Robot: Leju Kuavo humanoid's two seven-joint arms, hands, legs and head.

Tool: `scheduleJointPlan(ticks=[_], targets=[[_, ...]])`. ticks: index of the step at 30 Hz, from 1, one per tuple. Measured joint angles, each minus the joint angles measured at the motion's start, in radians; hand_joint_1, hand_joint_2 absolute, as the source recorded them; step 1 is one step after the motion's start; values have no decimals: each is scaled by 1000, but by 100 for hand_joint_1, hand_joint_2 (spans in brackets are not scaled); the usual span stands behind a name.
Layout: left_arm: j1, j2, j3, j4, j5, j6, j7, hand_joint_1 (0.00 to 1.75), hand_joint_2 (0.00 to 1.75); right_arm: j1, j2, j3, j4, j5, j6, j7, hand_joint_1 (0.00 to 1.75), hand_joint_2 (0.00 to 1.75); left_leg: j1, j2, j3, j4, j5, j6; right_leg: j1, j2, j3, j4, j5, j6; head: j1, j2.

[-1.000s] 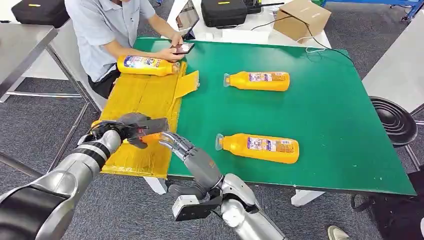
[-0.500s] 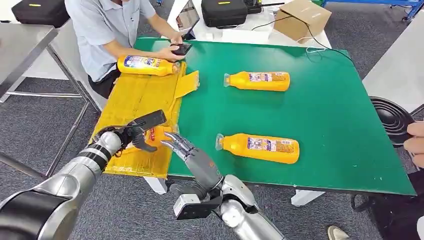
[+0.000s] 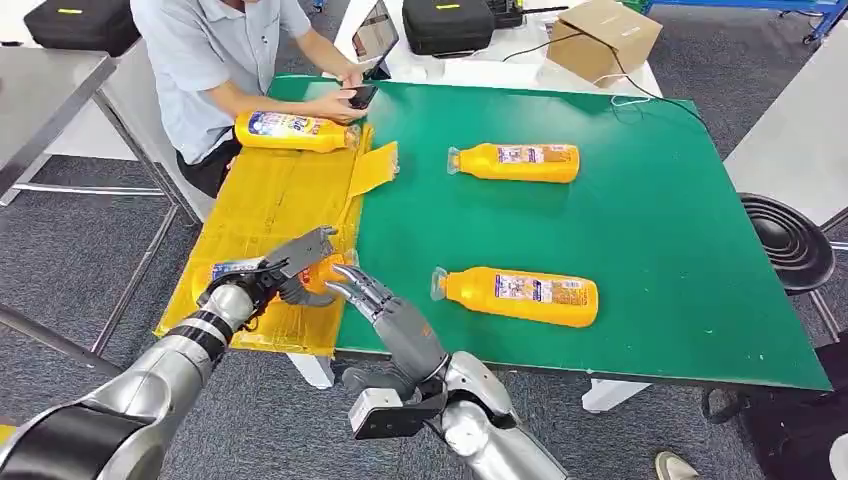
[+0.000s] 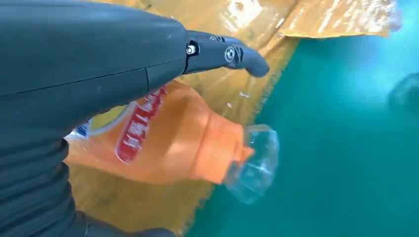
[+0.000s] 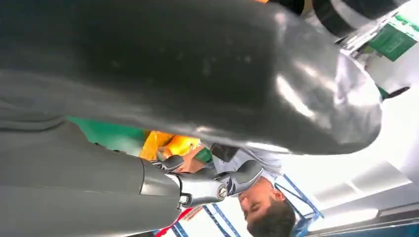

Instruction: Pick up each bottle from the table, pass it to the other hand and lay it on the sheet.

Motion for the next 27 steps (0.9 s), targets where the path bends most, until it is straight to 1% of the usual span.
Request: scheduleJointPlan(ticks=[7, 10, 12, 19, 20, 22, 25, 27], targets=[[27, 0, 2, -43, 10, -1, -5, 0, 175, 3, -5, 0, 0, 0, 0, -1, 0, 0, 0, 0, 0, 0, 0, 0, 0, 0, 0, 0, 0, 0, 0, 0], [56, 1, 17, -79, 100, -41, -78, 0, 175, 5, -6, 0, 0, 0, 0, -1, 0, 0, 0, 0, 0, 0, 0, 0, 0, 0, 0, 0, 0, 0, 0, 0], [99, 7, 29, -154, 189, -65, -113, 0, 175, 9, -8, 0, 0, 4, -2, -2, 0, 0, 0, 0, 0, 0, 0, 0, 0, 0, 0, 0, 0, 0, 0, 0], [258, 41, 53, -493, 400, -31, -124, 0, 175, 35, -24, -2, -3, 19, -23, -3, 0, 0, 0, 0, -1, 0, 0, 0, 0, 0, -1, 0, 0, 0, 0, 0], [283, 47, 53, -549, 410, -27, -137, 0, 175, 39, -27, -2, -4, 23, -27, -3, 0, 175, 0, 0, -1, 0, 0, 0, 0, 0, -1, 0, 0, 0, 0, 0], [331, 53, 53, -645, 438, -28, -168, 0, 175, 44, -34, -2, -8, 57, -44, -3, 0, 175, 0, 1, -1, 0, 0, 0, 0, 0, -2, 0, 0, 0, 0, 0], [395, 55, 62, -802, 622, -123, -196, 0, 175, 49, -46, -13, -17, 69, -40, -9, 0, 175, 0, 1, -1, 0, 0, 0, 0, 0, -2, 0, 0, 0, 0, 0], [419, 55, 75, -887, 737, -162, -194, 0, 175, 49, -53, -23, -25, 74, -31, -15, 0, 175, 0, 0, -1, 0, 0, 0, 0, 0, -2, 0, 0, 0, 0, 0]])
